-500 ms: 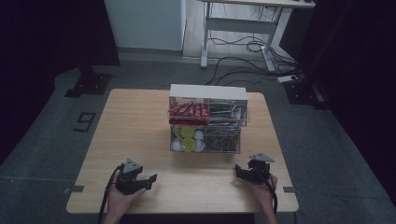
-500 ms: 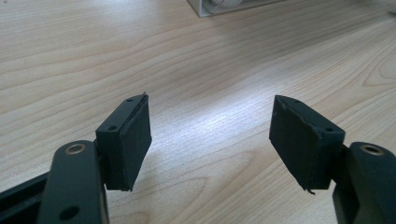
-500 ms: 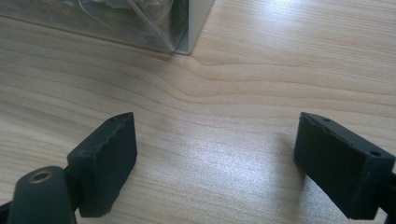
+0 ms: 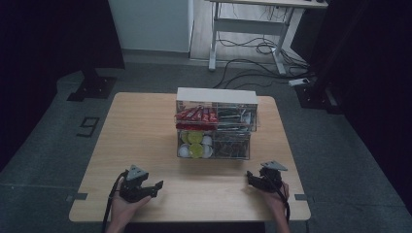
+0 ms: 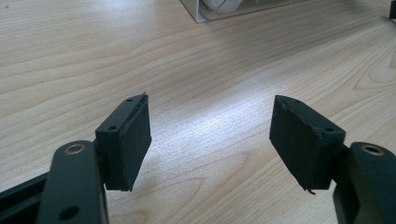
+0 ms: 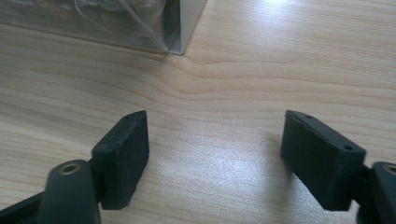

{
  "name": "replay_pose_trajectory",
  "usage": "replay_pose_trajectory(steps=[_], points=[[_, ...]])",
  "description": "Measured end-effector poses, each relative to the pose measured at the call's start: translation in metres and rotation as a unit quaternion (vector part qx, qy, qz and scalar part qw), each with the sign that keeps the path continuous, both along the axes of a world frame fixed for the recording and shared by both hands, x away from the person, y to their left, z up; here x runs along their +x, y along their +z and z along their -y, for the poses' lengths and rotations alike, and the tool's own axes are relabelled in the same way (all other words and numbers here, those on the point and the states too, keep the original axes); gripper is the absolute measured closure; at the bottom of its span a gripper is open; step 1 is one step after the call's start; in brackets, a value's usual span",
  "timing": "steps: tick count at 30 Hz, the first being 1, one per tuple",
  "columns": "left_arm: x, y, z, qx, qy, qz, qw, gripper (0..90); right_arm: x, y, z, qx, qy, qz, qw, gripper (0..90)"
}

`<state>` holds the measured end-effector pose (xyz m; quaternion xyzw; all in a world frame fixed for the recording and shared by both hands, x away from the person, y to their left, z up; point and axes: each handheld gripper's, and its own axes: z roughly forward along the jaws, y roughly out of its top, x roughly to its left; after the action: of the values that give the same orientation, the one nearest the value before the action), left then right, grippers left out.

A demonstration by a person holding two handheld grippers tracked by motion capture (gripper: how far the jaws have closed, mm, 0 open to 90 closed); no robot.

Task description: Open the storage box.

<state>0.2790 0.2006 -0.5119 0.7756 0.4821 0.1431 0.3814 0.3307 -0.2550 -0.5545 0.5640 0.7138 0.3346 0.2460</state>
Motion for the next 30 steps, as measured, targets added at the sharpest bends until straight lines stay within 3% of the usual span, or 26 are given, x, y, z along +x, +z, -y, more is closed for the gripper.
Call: replay_pose_trajectory(steps=[9, 23, 30], points=[[0.001, -0.001, 0.0, 0.004, 0.005, -0.004, 1.0, 29.6, -0.007, 0.01, 0.005, 0.037, 0.005, 0.024, 0.999, 39.2], [0.0, 0.001, -0.001, 0.002, 0.009, -0.005, 0.9999, 29.8, -0.018, 0.031, 0.007, 0.084, 0.026, 0.059, 0.9944, 47.6], [0.0, 0.002, -0.001, 0.002, 0.007, -0.003, 1.0, 29.9, -0.023, 0.041, 0.004, 0.092, 0.035, 0.075, 0.9923, 51.4]])
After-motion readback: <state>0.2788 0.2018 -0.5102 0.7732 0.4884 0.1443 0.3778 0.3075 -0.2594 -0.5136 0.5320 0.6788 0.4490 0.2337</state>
